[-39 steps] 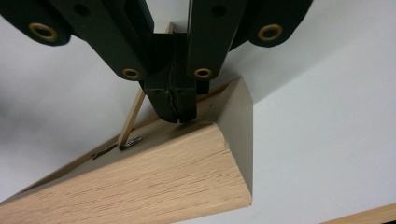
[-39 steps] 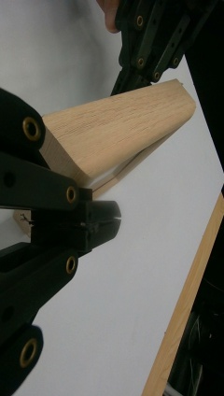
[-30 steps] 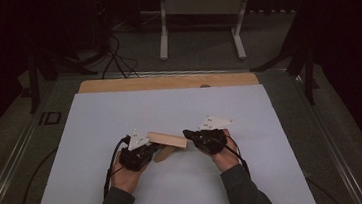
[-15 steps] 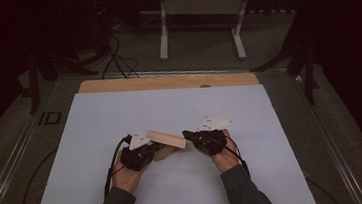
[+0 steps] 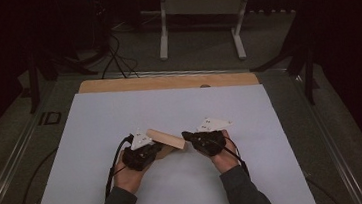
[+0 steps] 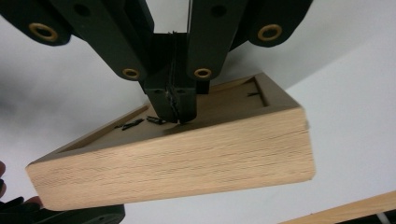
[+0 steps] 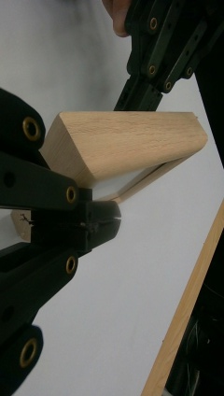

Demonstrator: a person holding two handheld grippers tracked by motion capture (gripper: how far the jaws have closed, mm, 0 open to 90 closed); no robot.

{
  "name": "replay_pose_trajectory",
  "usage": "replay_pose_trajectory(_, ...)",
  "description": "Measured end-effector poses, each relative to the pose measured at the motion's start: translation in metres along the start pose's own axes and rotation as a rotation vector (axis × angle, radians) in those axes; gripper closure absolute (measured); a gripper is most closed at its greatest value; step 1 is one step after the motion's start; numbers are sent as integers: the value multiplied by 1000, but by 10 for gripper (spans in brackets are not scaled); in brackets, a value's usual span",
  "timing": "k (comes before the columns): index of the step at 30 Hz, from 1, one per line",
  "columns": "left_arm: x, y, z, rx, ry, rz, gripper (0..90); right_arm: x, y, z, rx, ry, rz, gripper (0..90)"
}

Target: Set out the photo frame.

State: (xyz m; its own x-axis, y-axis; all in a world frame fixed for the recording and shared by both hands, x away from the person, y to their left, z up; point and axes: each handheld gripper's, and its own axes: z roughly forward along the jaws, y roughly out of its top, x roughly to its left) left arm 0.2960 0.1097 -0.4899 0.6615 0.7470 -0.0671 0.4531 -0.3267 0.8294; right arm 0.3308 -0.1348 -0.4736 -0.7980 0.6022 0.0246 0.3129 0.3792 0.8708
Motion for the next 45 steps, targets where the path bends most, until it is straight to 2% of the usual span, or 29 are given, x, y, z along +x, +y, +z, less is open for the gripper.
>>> replay_pose_trajectory(14,-7,1,5,7,-13,15,894,2,0,0,2,1,-7,896)
replay_pose_trajectory(39,-4,1,8,7,1,9,894,9,0,0,8,24,-26,896)
replay_pose_trajectory(45,-4,1,8,6,10,18,894,8,-2,1,21,25,-27,896)
